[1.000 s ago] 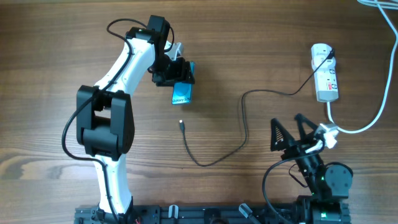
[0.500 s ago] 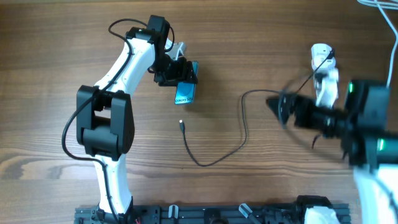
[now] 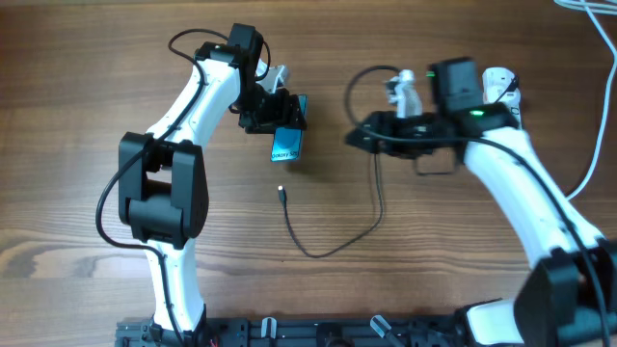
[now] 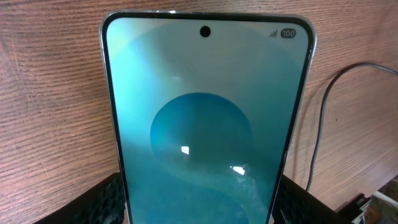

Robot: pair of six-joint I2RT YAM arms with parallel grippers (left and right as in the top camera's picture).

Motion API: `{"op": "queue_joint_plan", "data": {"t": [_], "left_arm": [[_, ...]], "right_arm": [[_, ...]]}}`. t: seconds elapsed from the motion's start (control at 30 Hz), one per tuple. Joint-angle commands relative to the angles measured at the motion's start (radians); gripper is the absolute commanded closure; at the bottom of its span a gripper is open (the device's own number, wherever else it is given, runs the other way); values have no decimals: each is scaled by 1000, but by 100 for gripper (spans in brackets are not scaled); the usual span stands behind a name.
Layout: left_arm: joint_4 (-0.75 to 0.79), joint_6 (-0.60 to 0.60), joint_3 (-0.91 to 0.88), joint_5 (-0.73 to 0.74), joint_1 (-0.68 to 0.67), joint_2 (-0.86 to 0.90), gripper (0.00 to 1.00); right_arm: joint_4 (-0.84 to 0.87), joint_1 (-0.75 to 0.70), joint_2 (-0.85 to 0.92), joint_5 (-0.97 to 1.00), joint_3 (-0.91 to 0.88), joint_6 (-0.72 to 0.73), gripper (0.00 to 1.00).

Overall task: Plug charger to phone and switch on socket
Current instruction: 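Move the right gripper left toward the phone held by the left gripper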

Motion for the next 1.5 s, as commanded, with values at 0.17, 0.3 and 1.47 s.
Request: {"op": "queue_joint_plan", "data": {"t": [0.17,0.3,1.47], "left_arm": [[-6,20,0,28,2,-32,29],[-9,20,0,28,2,-32,28],[-9,42,0,121,8,-32,0]], "right_arm": [[364,202,270,21,-2,185,27],[478,207,338,21,-2,245,27],[616,214,369,-68,-2,264,96]]}}
